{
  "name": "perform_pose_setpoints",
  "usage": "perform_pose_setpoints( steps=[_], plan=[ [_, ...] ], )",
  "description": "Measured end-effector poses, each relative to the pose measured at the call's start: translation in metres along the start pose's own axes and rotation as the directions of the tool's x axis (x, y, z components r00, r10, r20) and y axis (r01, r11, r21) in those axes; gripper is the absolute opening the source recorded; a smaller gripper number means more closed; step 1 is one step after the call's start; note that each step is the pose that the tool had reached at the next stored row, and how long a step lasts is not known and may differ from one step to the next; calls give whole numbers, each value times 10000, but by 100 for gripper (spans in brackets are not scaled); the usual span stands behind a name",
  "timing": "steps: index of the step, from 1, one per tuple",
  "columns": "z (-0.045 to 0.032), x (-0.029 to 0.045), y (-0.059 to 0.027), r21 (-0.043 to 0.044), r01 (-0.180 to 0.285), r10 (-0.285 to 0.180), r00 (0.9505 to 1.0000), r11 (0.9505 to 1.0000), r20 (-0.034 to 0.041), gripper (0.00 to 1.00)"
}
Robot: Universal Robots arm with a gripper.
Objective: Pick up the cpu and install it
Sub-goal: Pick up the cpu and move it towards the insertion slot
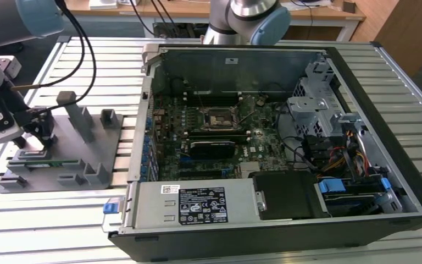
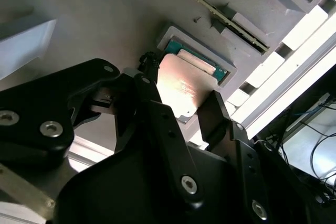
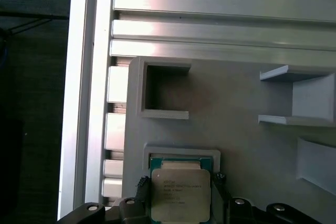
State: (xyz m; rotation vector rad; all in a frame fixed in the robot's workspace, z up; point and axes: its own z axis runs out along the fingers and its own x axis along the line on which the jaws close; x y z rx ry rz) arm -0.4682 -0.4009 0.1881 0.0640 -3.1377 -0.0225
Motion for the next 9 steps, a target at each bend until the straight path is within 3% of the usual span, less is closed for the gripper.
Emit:
perform_pose_setpoints(
  steps=[9],
  plan=[
    [-27,0,1,0,-1,1,10000,10000,0,54]
  ],
)
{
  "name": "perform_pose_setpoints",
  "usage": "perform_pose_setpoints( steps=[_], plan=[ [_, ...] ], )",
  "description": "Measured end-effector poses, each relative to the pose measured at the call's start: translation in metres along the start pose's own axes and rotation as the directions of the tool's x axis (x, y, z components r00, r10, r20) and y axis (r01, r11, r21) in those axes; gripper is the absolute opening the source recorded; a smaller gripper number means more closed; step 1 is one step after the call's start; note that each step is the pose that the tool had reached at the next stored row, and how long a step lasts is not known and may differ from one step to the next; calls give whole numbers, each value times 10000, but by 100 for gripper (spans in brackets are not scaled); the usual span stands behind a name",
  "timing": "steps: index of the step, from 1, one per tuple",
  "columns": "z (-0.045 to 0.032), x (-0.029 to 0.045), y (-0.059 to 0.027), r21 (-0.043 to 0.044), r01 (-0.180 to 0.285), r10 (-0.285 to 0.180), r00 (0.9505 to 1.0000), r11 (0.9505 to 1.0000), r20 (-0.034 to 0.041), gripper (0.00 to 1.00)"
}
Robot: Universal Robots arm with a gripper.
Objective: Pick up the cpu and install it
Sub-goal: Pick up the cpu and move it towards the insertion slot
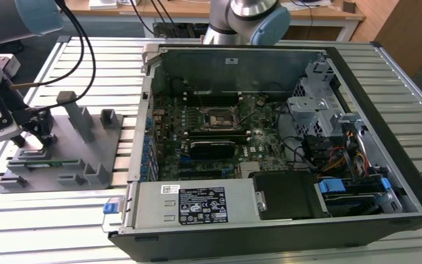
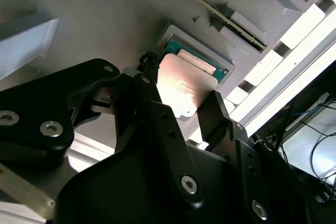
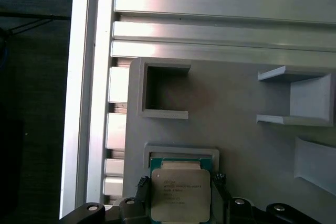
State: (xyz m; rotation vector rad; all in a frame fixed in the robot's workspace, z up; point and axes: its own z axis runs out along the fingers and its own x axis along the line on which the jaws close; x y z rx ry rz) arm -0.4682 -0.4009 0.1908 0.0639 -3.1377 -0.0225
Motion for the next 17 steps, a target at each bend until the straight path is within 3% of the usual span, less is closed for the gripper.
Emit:
perform_pose_setpoints(
  steps=[17],
  plan=[
    [-72,3,4,0,0,0,10000,10000,3,54]
  ],
)
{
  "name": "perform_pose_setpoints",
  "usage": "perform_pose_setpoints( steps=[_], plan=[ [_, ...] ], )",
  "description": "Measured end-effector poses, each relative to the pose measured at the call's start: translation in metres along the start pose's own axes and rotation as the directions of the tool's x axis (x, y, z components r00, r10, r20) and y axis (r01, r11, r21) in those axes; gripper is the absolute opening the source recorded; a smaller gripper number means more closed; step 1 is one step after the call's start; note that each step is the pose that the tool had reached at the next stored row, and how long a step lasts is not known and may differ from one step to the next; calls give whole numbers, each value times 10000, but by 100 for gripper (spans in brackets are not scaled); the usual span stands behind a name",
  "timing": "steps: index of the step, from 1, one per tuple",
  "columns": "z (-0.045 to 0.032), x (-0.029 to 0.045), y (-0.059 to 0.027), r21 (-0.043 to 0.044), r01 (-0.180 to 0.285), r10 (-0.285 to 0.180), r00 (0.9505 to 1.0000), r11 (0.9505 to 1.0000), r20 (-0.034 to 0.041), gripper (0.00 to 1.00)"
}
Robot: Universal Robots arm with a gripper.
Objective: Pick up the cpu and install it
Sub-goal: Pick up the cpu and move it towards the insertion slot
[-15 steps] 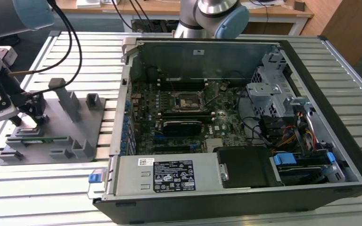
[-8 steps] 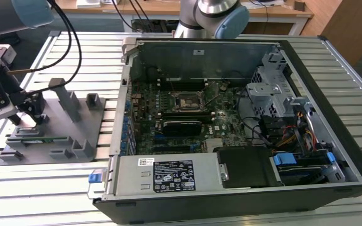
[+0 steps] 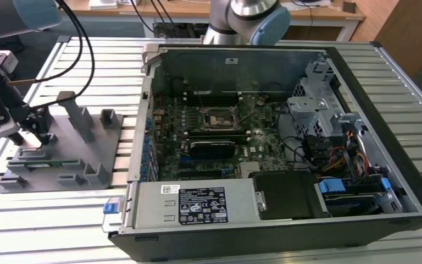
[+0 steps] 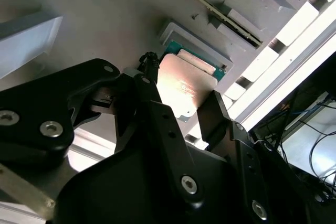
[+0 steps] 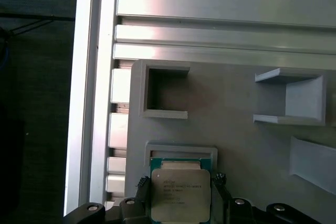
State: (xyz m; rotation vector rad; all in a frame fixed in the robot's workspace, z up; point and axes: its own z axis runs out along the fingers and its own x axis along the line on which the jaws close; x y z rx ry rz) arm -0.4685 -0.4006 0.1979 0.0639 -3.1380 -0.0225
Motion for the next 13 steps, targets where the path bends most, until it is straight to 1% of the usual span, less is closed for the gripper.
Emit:
perform_pose_setpoints(
  steps=[13],
  plan=[
    [-44,5,5,1,0,0,10000,10000,9,54]
  ],
)
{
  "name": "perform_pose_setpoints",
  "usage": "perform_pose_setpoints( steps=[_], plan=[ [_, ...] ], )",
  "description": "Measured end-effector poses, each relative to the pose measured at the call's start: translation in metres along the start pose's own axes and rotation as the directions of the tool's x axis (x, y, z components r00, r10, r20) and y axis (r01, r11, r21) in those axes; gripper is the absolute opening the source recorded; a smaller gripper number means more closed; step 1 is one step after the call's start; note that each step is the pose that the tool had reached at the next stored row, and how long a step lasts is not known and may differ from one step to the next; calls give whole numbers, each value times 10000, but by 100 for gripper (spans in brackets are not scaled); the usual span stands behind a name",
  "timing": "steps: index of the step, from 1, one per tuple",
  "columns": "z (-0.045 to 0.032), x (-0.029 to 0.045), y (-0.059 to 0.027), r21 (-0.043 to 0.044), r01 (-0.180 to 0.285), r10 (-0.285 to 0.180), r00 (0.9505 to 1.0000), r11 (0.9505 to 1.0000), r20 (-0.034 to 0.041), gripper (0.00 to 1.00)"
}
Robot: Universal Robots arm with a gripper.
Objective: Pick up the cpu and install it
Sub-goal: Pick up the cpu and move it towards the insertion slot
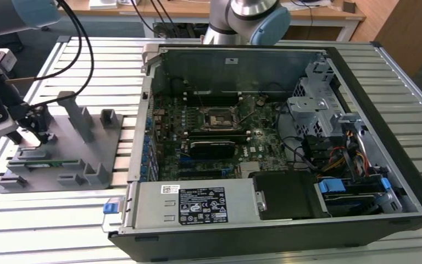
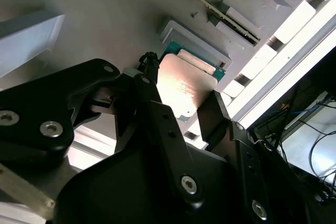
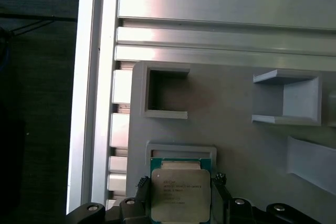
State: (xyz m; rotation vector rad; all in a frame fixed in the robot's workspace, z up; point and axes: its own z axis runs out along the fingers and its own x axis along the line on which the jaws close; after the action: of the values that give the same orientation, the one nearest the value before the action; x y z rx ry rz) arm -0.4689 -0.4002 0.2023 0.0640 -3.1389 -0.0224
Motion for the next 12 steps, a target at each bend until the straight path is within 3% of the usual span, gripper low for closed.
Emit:
perform_pose_setpoints(
  steps=[12],
  plan=[
    [-84,6,7,1,0,0,10000,10000,19,54]
  ],
)
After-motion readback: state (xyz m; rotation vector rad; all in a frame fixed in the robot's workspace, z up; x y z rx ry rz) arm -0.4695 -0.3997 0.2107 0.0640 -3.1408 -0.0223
